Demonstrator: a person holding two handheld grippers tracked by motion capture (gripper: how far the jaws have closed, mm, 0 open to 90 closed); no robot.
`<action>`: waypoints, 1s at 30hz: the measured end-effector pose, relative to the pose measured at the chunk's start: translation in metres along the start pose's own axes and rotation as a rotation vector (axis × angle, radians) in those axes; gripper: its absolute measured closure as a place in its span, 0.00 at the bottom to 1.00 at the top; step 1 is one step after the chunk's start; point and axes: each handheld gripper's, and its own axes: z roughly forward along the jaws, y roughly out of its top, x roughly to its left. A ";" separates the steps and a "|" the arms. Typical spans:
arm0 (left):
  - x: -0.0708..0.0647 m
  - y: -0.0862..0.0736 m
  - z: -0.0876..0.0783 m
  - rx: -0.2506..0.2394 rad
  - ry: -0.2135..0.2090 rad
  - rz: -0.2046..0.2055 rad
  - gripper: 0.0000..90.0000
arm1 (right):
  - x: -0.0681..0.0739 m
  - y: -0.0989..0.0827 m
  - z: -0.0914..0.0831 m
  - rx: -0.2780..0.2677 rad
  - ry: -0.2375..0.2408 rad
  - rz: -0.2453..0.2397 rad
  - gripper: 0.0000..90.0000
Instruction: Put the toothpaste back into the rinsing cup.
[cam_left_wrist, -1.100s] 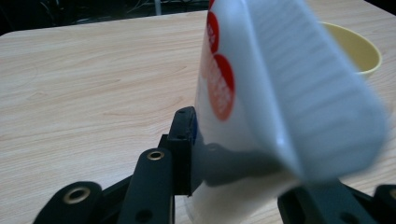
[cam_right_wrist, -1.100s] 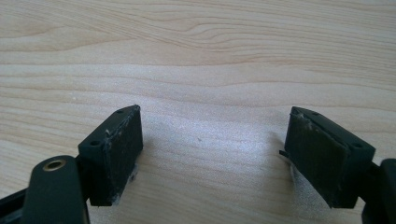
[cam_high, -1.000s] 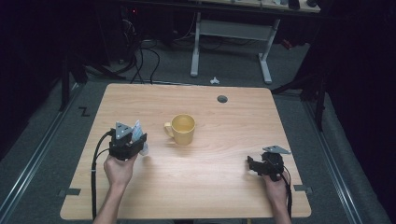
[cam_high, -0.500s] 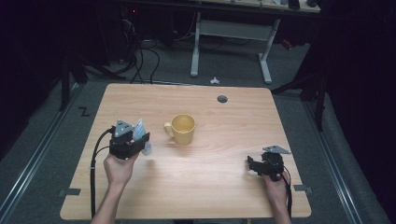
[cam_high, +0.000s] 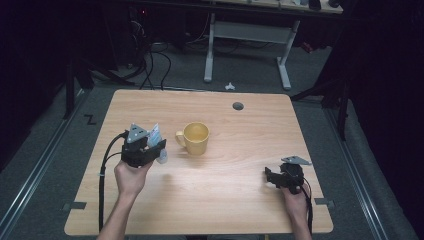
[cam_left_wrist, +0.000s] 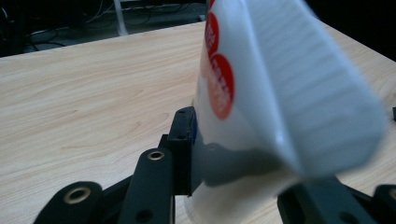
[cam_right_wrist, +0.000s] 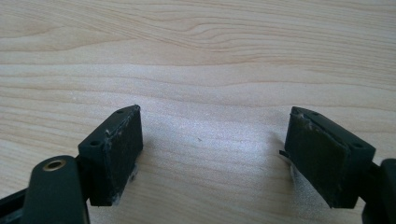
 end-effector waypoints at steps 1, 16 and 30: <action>-0.001 0.001 0.000 0.001 -0.002 0.003 0.74 | 0.000 0.000 0.000 0.000 0.000 -0.002 0.22; -0.007 0.016 0.001 0.001 -0.051 0.015 0.74 | 0.000 0.000 0.000 0.000 0.001 -0.003 0.22; -0.013 0.030 0.004 -0.002 -0.080 0.032 0.74 | 0.000 0.000 0.000 0.001 0.001 0.001 0.22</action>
